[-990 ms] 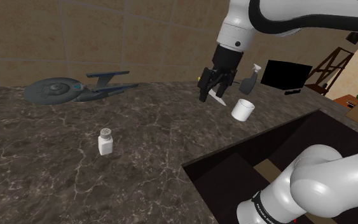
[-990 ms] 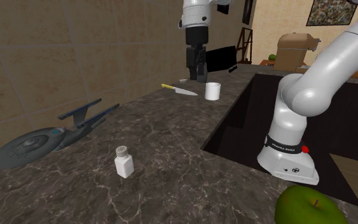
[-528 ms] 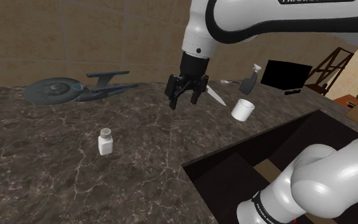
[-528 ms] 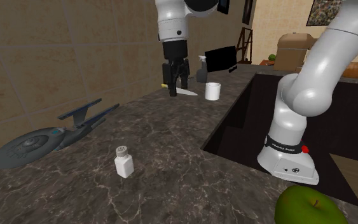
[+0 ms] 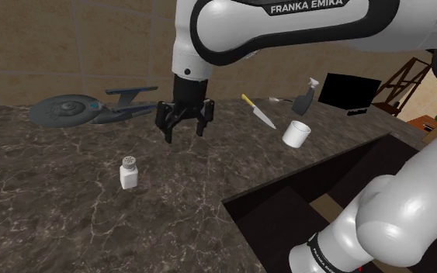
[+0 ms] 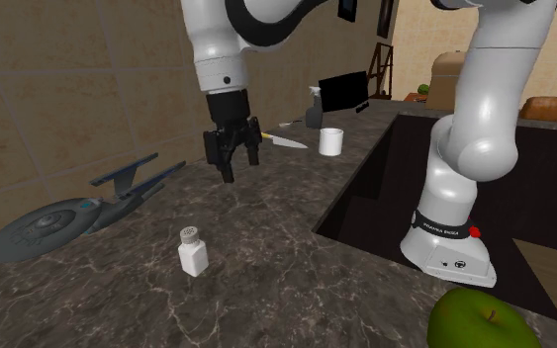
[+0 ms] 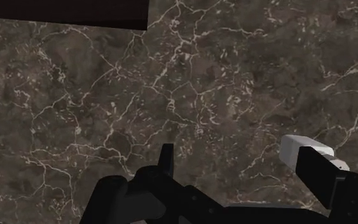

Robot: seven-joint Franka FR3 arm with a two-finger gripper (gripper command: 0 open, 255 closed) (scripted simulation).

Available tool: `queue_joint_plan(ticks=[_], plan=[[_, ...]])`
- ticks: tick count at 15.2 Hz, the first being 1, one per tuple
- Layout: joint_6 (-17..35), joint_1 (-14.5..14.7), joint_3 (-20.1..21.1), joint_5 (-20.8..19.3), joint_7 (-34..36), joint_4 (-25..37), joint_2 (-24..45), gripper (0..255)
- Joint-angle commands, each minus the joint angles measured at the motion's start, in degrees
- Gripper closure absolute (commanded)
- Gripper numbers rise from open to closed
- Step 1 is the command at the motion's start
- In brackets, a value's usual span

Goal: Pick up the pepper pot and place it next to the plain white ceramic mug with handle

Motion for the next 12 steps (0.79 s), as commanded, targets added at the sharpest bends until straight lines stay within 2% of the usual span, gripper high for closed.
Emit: queue_joint_plan(ticks=[1,5,11,12], plan=[[0.81,0.74,0.89,-1.44,2.71,3.19,4.77,0],[0.92,3.24,1.86,-4.71,8.09,11.23,14.55,0],[-1.38,8.75,1.37,-9.21,14.56,26.49,29.73,0],[-1.5,8.97,1.27,-9.29,14.69,26.99,30.17,0]])
